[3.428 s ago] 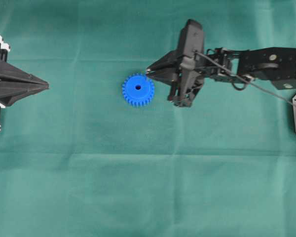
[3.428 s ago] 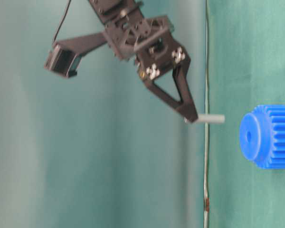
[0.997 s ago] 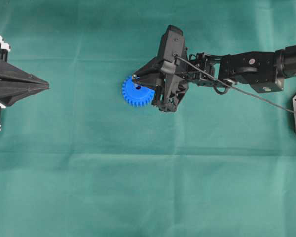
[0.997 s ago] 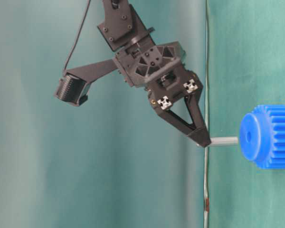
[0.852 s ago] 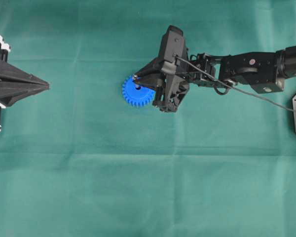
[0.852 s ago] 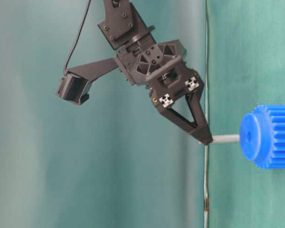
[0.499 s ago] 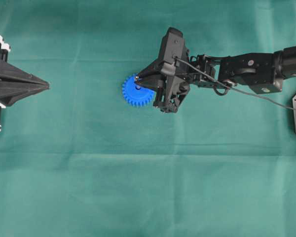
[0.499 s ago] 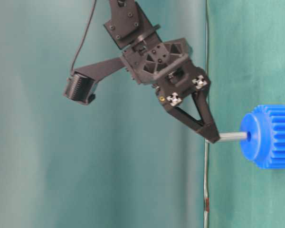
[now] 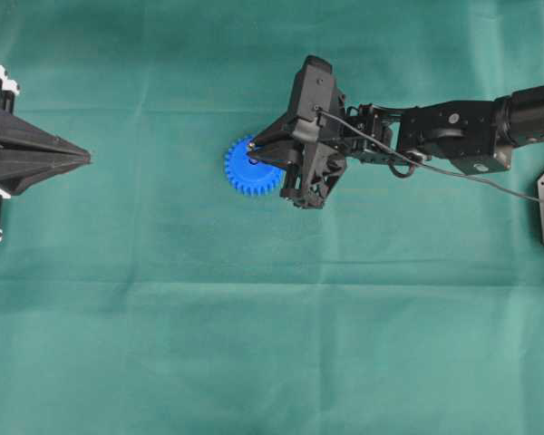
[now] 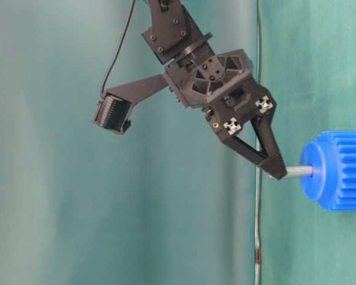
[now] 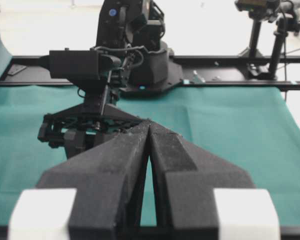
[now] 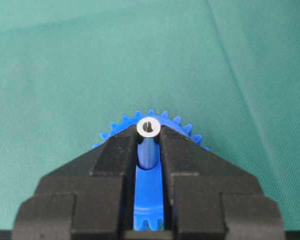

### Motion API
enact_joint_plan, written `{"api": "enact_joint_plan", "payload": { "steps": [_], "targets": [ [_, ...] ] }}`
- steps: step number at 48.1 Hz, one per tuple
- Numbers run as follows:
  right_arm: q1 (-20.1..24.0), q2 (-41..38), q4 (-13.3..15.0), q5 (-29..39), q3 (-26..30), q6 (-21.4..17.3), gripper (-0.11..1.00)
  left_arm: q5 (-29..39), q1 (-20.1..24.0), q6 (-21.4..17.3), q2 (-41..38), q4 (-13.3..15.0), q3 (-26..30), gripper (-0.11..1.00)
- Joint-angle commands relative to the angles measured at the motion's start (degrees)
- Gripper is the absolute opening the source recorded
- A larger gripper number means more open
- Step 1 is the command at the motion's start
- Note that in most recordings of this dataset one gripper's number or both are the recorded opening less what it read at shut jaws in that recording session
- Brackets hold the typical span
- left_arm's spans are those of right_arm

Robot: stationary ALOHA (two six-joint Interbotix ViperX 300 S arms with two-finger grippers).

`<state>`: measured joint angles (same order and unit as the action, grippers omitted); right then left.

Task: Insert the shaft placed at a random location into the center hole of the medium gear at another random location.
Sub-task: 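Lower the shaft into the gear's center hole with the right gripper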

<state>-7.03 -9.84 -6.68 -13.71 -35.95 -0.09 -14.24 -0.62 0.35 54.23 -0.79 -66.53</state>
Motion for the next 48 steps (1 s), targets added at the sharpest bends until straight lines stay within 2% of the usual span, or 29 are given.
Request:
{"api": "enact_joint_plan", "payload": {
  "steps": [1,48],
  "targets": [
    [-0.09,0.26,-0.18,-0.97,0.70,-0.88,0.13,-0.26,0.09,0.00,-0.53,-0.09,1.23,0.00],
    [0.26,-1.85,-0.18,-0.70,0.70,-0.88,0.13,-0.26,0.09,0.00,-0.53,-0.18,1.23,0.00]
  ]
}}
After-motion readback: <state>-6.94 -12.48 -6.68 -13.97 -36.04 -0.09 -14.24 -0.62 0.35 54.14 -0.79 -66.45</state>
